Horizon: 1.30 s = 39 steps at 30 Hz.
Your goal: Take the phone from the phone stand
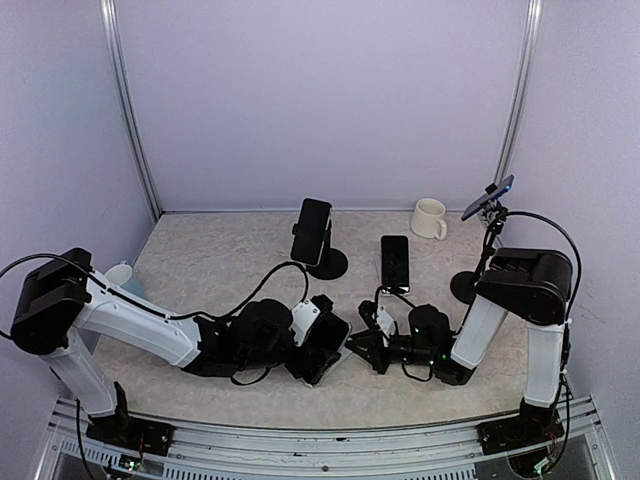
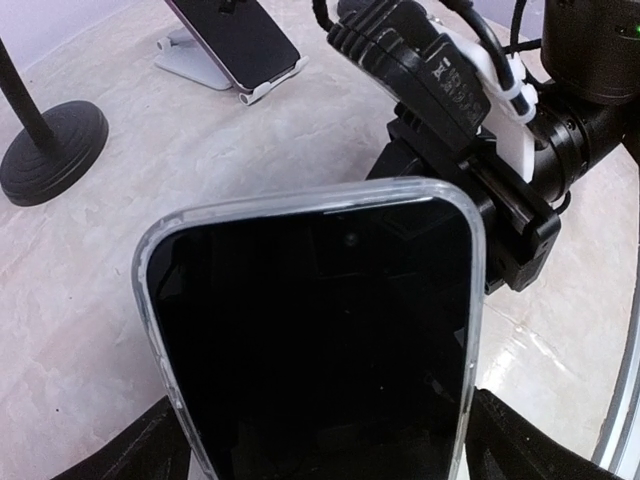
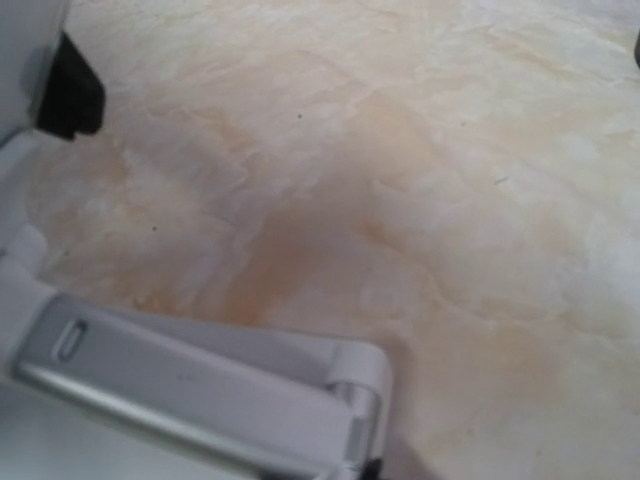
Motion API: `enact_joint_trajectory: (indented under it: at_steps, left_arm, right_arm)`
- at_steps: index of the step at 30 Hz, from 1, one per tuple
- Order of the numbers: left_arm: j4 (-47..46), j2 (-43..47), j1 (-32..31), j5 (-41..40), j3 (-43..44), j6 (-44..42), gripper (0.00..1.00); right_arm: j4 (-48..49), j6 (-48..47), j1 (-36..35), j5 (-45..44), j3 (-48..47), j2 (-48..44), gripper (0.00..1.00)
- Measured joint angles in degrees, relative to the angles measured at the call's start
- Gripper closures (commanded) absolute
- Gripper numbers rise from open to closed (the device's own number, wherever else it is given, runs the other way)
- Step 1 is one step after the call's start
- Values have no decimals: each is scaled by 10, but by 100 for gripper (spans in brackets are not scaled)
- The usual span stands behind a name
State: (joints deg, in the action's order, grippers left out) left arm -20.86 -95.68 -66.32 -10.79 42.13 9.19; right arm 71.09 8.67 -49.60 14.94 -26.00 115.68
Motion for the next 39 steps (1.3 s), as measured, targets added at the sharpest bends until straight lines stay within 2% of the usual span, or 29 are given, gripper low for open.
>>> enact_joint_trajectory:
  at_steps: [9, 17, 23, 29, 34, 39]
  left_arm:
    - [33, -19, -6, -22, 35, 7, 12]
    - [38, -24, -9, -28, 39, 24, 37]
    - [46, -13, -9, -32, 39, 28, 42]
    - [64, 44, -3, -48, 39, 28, 44]
    - [91, 86, 26, -47, 60, 43, 45]
    - [158, 151, 105, -41, 61, 81, 46]
  right_arm:
    - [3, 3, 0, -7, 1, 0, 89]
    - [9, 3, 0, -13, 5, 0, 90]
    - [12, 2, -4, -23, 6, 1, 92]
    - [12, 2, -9, -32, 6, 2, 93]
    - [13, 2, -9, -34, 4, 3, 93]
    - [15, 1, -10, -35, 4, 4, 93]
